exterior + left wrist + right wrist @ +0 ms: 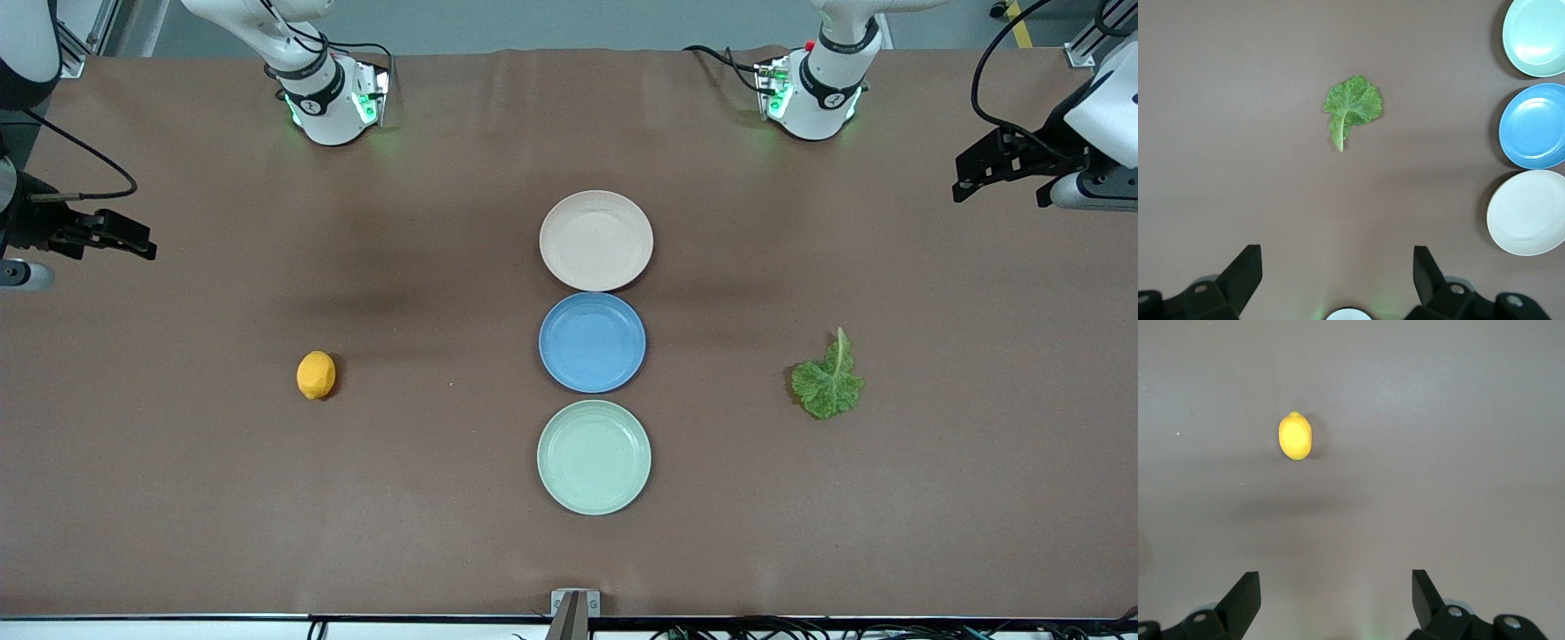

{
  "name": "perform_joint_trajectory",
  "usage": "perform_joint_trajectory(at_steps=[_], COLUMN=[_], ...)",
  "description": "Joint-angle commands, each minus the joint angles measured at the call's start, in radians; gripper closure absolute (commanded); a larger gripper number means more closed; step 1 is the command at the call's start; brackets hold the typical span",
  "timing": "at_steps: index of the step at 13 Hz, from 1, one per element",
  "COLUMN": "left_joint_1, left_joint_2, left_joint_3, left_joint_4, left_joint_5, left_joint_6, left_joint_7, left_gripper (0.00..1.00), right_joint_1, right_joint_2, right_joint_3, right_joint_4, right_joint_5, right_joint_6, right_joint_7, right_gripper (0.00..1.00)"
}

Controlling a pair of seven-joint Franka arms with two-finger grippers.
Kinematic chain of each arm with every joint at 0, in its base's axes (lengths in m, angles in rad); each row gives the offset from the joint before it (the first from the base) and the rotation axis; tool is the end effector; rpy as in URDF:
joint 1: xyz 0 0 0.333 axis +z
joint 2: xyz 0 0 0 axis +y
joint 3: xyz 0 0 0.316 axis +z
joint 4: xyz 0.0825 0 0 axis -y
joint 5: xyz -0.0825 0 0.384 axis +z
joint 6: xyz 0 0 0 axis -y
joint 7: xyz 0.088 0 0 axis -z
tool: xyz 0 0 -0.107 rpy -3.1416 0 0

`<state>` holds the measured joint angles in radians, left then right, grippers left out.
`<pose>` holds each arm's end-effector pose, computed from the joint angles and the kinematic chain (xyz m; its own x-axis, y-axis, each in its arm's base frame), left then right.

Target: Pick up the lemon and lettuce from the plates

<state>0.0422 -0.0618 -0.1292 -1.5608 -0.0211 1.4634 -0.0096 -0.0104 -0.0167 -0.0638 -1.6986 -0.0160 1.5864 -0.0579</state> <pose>0.5218 -0.0504 0.6530 0.9962 -0.0790 -0.0362 -0.0786 -0.9968 0.0127 0.5438 -0.0424 0.5748 0.9953 -0.0156 -0.0961 -0.0148 -0.9998 0.0093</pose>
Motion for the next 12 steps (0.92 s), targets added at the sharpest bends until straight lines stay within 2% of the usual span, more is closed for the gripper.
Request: perform_joint_trajectory(at_steps=[1,3,6,9,12], left_joint_1=[-0.001,-0.039,-0.035,-0.025,-0.027], left_joint_2=[-0.032,-0.049,-0.061,-0.113,-0.108], left_joint_3=[0.009,0.029,0.025,0.022,0.016], left_joint_4=[-0.025,-0.051,-0.071,-0.149,-0.134], left_joint_5=[-0.019,-0.005,0.021,0.023,0.027], left_joint_6=[-0.001,0.017,0.048,0.118,0.118], left_joint_7=[-0.003,-0.001,-0.006,-0.007,-0.067], left_gripper=[0.00,0.00,0.00,0.00,0.00], right_joint_1=[0.006,0.006,0.004,0.003,0.001], right_joint_2=[-0.068,-0.083,-0.095,-0.094,-0.094], right_joint_3=[-0.004,-0.005,-0.005,-0.004,-0.004], right_joint_4=[-0.052,-0.052,-0.050,-0.050,-0.049], right_joint_5=[0.014,0.014,0.016,0.019,0.019], right_joint_6=[0.007,0.000,0.000,0.012,0.035], right_joint_7=[-0.002,-0.008,-0.010,-0.011,-0.011], right_gripper=[0.00,0.00,0.00,0.00,0.00])
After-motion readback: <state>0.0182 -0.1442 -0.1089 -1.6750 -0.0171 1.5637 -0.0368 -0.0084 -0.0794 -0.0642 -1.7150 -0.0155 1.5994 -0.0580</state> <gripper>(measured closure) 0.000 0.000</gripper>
